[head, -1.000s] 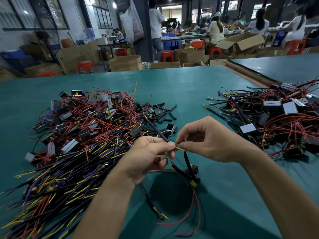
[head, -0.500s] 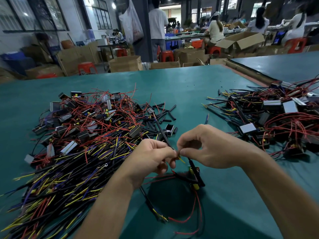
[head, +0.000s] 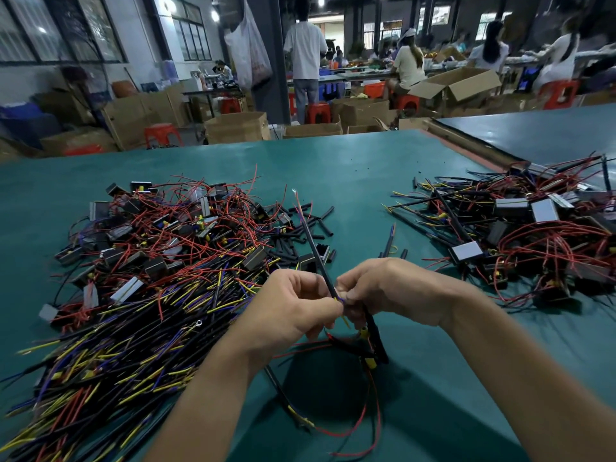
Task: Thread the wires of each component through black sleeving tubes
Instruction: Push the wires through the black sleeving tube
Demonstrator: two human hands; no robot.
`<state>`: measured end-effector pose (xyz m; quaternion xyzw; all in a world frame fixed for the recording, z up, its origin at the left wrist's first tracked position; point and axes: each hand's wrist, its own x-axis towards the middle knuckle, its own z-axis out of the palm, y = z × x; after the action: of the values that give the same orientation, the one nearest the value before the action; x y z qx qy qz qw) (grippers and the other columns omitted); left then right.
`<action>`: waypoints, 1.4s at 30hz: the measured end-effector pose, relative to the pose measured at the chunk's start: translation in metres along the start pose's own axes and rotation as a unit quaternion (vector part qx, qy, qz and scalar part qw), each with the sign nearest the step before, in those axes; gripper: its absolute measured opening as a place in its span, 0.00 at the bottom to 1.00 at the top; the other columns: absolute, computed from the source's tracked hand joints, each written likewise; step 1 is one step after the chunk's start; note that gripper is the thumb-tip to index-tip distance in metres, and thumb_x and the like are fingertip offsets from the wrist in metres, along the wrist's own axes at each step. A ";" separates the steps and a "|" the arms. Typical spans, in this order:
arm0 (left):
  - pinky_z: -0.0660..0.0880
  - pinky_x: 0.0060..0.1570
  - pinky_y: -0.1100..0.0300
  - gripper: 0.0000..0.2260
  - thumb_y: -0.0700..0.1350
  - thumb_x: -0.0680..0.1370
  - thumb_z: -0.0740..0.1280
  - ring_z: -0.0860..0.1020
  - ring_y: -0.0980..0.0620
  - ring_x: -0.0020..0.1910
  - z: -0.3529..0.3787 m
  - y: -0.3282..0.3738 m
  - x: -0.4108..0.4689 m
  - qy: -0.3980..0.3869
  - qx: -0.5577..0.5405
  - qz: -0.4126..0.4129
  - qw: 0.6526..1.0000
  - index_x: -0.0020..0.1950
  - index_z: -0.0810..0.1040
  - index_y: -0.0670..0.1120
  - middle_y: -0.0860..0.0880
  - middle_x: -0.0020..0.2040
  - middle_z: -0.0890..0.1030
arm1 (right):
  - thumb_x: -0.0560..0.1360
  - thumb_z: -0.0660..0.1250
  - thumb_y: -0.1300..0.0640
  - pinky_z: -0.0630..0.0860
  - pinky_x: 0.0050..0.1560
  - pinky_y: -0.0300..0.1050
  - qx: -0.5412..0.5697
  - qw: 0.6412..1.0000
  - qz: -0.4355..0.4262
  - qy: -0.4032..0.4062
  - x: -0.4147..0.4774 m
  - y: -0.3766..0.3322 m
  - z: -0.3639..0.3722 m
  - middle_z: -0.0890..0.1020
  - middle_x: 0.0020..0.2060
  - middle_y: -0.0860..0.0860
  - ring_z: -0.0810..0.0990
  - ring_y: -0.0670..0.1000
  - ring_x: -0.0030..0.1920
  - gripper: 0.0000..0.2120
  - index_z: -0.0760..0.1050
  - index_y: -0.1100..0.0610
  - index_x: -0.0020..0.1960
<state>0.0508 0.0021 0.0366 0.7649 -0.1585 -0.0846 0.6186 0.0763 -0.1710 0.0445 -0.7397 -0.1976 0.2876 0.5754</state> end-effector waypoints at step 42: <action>0.68 0.23 0.64 0.06 0.36 0.73 0.72 0.68 0.54 0.21 0.004 -0.009 0.008 0.130 -0.081 0.066 0.986 0.40 0.79 0.33 0.46 0.28 0.78 | 0.76 0.66 0.61 0.76 0.41 0.38 0.052 0.994 -0.072 0.066 0.000 0.005 -0.006 0.75 0.38 0.57 0.73 0.48 0.36 0.06 0.76 0.62 0.42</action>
<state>0.0584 -0.0023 0.0273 0.7046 -0.1193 0.0441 0.6981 0.0801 -0.1771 0.0412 -0.7100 -0.1968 0.2059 0.6440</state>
